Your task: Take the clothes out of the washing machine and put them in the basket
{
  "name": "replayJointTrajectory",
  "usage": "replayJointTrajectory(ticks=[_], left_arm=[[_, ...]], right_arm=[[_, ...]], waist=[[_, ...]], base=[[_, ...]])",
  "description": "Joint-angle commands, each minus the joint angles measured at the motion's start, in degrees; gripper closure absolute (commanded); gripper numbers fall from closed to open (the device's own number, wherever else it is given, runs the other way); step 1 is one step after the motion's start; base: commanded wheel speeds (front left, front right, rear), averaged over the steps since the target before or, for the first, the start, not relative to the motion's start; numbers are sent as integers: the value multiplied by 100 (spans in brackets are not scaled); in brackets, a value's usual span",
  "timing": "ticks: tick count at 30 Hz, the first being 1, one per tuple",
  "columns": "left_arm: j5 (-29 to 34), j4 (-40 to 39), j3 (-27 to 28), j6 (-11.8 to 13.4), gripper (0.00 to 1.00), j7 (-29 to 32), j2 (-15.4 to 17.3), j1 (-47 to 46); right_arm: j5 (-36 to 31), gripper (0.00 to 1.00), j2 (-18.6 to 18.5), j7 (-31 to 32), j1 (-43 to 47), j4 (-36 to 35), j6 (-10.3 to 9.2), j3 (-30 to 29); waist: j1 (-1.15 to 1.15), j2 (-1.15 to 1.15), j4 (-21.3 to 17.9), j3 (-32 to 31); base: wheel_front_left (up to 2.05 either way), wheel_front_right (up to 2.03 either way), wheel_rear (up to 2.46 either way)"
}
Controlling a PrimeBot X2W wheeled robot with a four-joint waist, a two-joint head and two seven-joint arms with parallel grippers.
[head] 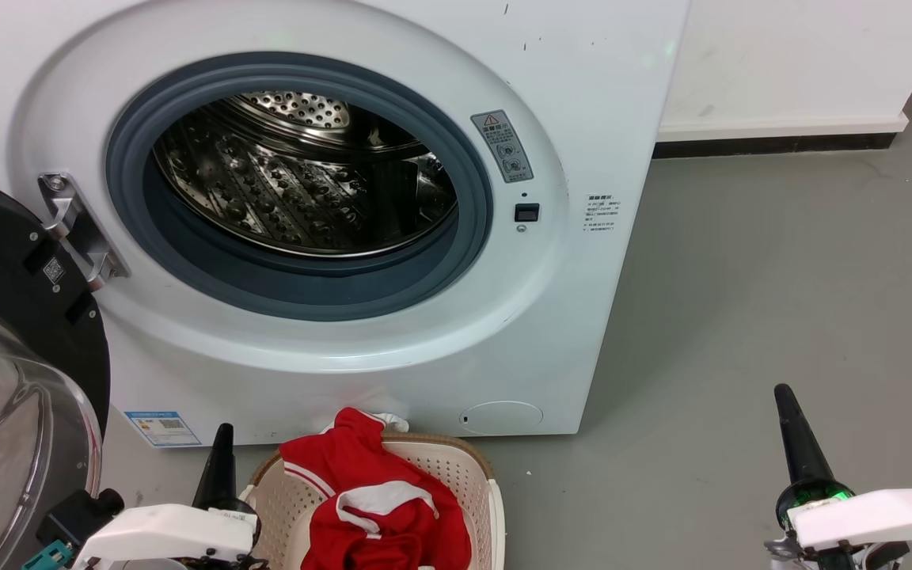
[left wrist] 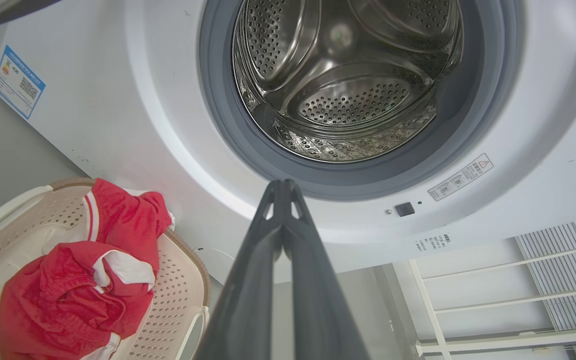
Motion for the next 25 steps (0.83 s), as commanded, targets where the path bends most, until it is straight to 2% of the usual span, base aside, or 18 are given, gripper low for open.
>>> replayJointTrajectory(ticks=[1,25], left_arm=[[-120,-30,34,-51,100,27,42,-119],[-1560,134,140,-301,100,381,36,-341]], right_arm=[[120,100,-35,15,-164,-11,-1,-24],[1536,100,-27,379,-415,322,-1,-190]], waist=[[0,0,2,-1],[0,0,66,-27]], base=[[0,0,0],[0,0,0]])
